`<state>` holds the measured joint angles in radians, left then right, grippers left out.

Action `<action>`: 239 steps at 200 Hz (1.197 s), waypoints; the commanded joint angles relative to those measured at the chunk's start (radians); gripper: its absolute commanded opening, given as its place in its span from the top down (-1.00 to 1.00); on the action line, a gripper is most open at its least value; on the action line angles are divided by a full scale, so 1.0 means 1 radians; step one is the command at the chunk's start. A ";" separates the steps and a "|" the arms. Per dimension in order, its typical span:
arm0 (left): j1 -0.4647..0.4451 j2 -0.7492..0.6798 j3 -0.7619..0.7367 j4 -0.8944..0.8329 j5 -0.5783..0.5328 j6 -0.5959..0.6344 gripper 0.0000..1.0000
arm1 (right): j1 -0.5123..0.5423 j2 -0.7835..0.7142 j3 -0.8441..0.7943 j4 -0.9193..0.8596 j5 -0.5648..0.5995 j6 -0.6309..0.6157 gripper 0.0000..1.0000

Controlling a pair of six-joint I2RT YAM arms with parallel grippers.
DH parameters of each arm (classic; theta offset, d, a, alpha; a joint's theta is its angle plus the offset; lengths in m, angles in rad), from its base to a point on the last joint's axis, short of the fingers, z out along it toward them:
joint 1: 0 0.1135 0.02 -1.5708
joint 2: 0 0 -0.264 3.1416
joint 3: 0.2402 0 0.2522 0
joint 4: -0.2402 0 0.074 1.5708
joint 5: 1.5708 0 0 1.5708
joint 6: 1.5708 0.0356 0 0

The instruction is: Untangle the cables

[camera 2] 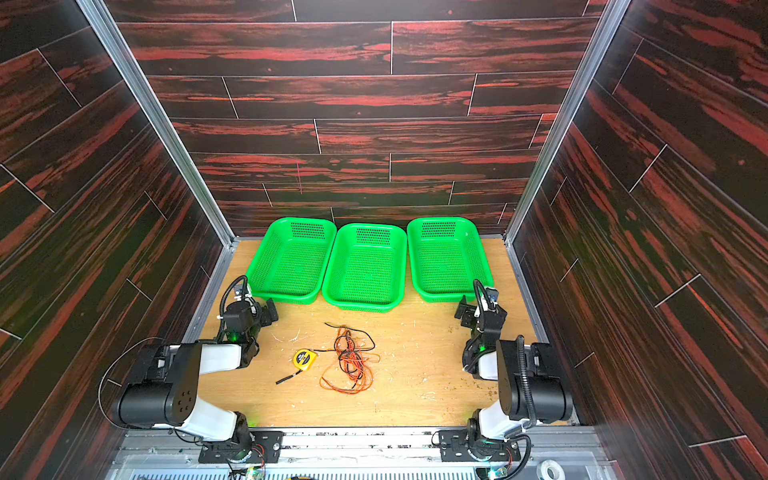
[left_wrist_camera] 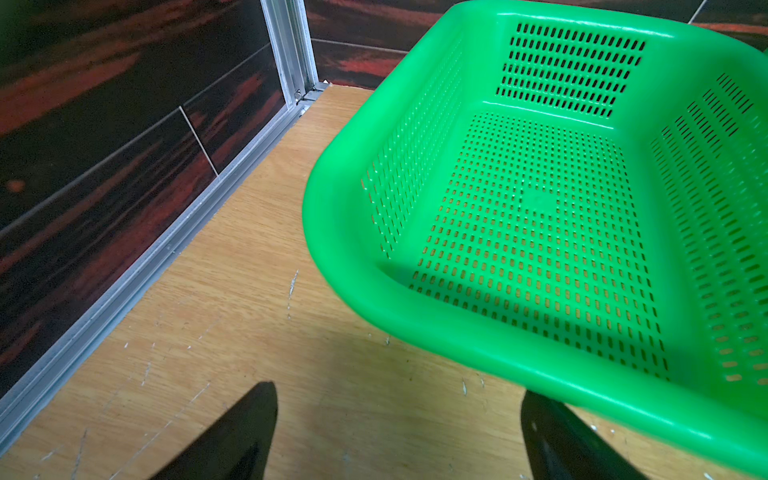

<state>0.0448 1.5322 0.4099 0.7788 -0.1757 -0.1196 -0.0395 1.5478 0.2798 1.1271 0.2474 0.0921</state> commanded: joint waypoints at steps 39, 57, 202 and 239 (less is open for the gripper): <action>0.006 -0.090 -0.018 0.025 -0.061 0.001 -0.77 | 0.058 -0.031 -0.063 0.166 0.073 -0.075 -0.92; 0.006 -0.206 -0.004 -0.114 -0.088 -0.022 -0.77 | 0.108 -0.123 -0.068 0.088 0.104 -0.120 -0.92; -0.088 -0.636 0.118 -0.779 0.417 -0.247 -0.53 | 0.311 -0.460 0.262 -0.928 -0.269 -0.087 -0.65; -0.209 -0.527 0.170 -0.787 0.506 -0.223 -0.49 | 0.378 -0.432 0.356 -1.061 -0.417 -0.085 -0.48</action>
<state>-0.1028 0.9474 0.5285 0.0170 0.2161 -0.3523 0.2955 1.1042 0.5751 0.1970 -0.0231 0.0090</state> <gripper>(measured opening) 0.748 0.757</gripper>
